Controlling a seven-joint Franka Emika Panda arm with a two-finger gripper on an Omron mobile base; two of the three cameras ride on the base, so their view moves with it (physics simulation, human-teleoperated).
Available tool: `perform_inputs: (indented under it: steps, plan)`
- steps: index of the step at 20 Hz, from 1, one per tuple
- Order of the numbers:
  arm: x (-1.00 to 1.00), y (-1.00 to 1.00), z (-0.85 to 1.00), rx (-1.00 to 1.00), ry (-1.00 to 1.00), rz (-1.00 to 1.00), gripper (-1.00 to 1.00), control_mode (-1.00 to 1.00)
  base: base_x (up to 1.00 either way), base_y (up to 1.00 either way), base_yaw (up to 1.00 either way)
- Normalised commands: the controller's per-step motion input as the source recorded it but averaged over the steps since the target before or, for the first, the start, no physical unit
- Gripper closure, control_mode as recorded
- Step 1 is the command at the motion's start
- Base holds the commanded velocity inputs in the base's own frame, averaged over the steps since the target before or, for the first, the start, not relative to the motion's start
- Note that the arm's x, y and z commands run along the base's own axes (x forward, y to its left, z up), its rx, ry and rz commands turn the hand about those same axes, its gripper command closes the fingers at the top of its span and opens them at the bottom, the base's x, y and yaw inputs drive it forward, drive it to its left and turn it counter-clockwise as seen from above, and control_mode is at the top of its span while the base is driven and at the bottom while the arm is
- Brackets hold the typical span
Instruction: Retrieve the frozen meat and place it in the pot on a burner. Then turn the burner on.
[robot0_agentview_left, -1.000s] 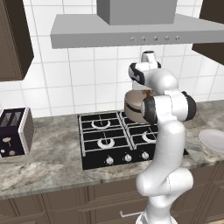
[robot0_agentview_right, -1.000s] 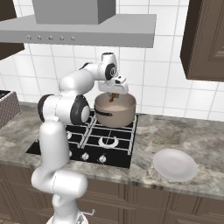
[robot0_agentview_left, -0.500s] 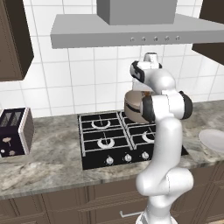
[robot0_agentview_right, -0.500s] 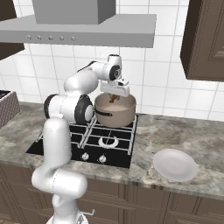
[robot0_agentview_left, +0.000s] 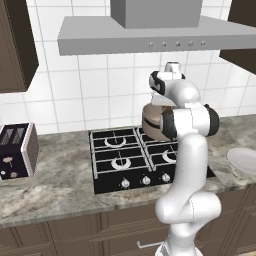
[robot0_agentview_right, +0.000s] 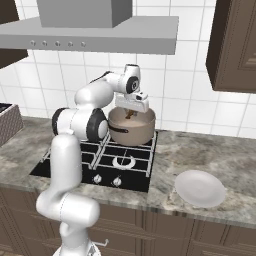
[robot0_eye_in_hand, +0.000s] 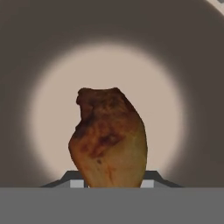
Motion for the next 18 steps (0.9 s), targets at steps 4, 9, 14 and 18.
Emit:
perform_inputs:
  steps: [4, 9, 14, 18]
  plan:
    - [0.02, 0.00, -0.01, -0.02, 0.00, 0.00, 1.00, -1.00, 0.00, 0.00, 0.00]
    - [0.12, 0.00, -0.06, -0.04, 0.02, 0.00, 1.00, -1.00, 0.00, 0.00, 0.00]
    - [0.18, 0.00, -0.19, -0.01, 0.01, 0.00, 1.00, -1.00, 0.00, 0.00, 0.00]
    - [0.11, 0.00, -0.31, 0.00, 0.00, 0.00, 1.00, -1.00, 0.00, 0.00, 0.00]
